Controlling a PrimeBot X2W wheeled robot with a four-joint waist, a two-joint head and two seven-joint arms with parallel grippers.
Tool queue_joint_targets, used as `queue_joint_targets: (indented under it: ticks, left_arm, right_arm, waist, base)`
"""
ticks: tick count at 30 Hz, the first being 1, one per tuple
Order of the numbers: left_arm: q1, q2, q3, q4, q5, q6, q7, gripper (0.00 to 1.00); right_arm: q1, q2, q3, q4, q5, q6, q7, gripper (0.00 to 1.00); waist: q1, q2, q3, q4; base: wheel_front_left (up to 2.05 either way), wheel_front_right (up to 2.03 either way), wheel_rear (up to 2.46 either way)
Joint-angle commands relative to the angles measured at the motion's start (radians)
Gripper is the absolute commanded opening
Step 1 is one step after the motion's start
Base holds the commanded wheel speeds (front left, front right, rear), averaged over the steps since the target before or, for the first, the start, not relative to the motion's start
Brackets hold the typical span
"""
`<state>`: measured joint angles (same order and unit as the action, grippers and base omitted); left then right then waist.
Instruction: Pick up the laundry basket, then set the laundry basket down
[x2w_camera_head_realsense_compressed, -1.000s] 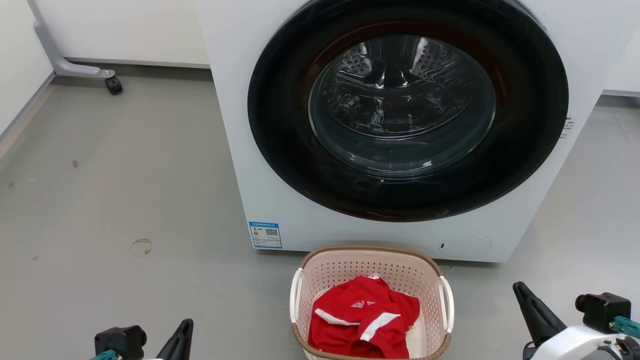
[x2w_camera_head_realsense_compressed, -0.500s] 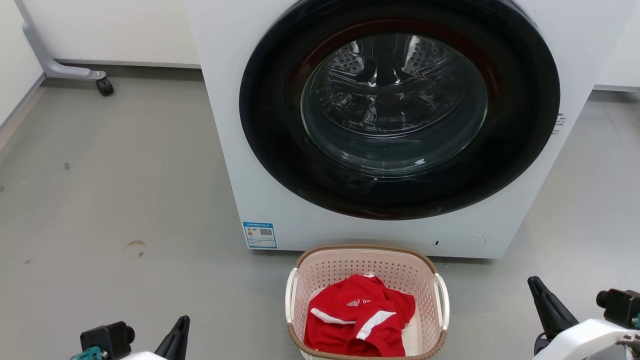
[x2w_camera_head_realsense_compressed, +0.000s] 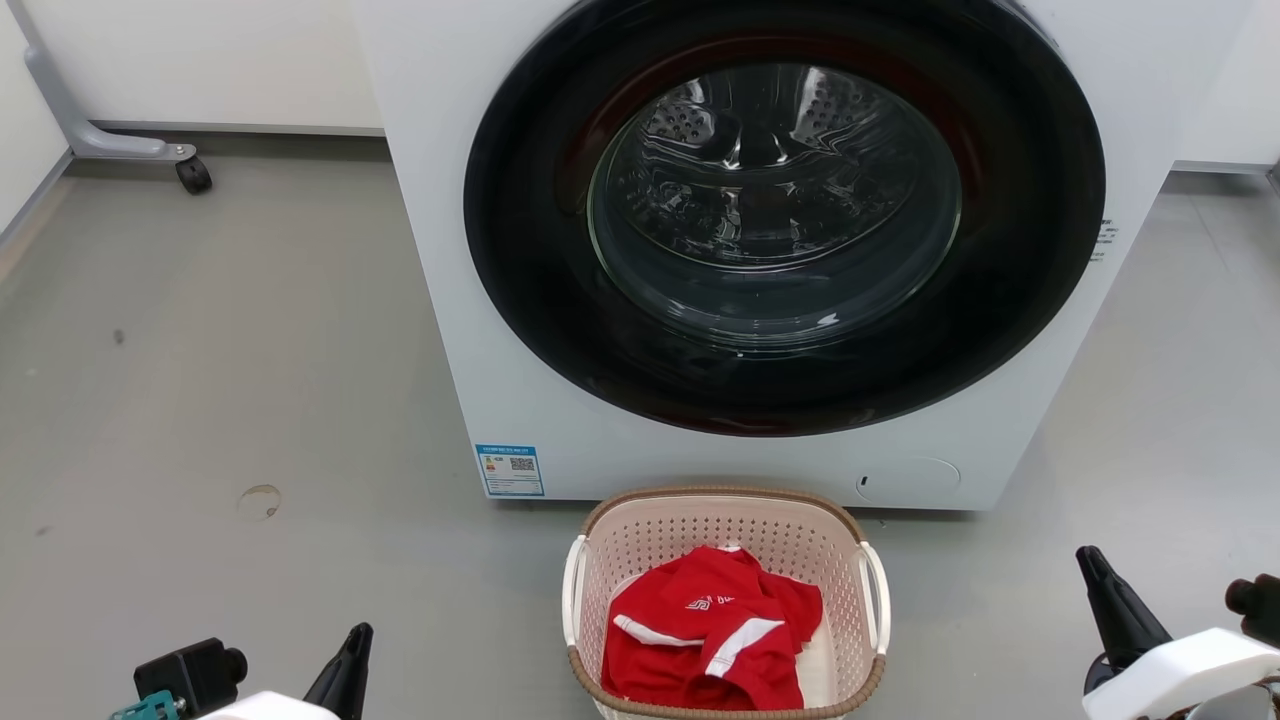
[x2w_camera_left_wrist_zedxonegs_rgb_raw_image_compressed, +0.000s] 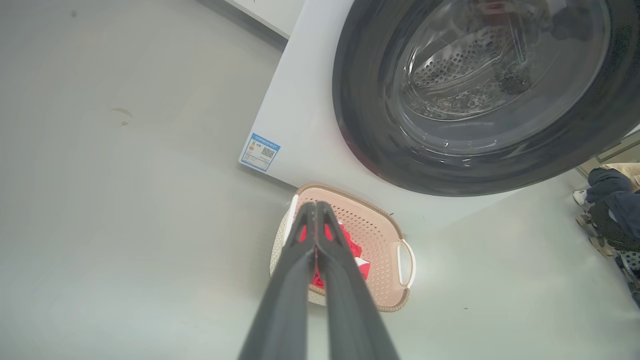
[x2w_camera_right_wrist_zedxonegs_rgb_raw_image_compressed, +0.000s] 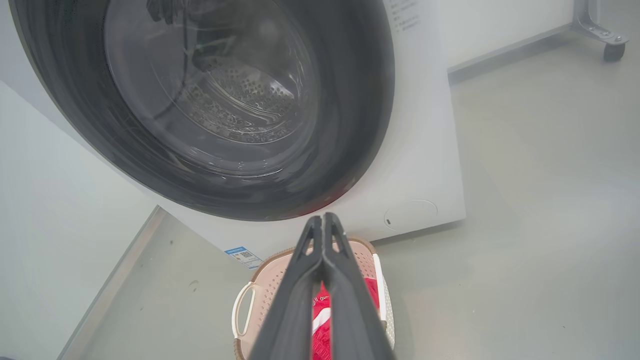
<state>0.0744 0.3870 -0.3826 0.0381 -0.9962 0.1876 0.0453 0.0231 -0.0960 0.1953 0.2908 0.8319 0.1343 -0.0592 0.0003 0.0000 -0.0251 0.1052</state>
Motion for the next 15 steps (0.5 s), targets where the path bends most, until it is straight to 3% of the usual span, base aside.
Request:
queue_joint_targets:
  ticks: [1,15]
  left_arm:
    - [-0.059,0.007,0.034,-0.016,-0.019,-0.014,0.001,0.00]
    - [-0.077,-0.042,0.100,0.017,-0.113,-0.060,0.008,0.00]
  right_arm:
    - [-0.057,-0.021,-0.016,-0.024,0.024,-0.001,0.005,0.00]
    - [-0.068,-0.012,-0.060,-0.027,0.139,-0.001,0.029,0.00]
  waist:
    - [-0.0002,0.0000,0.000,-0.001]
    - [-0.0002,0.0000,0.005,-0.017]
  base:
    - [0.00,0.00,0.00]
    - [0.00,0.00,0.00]
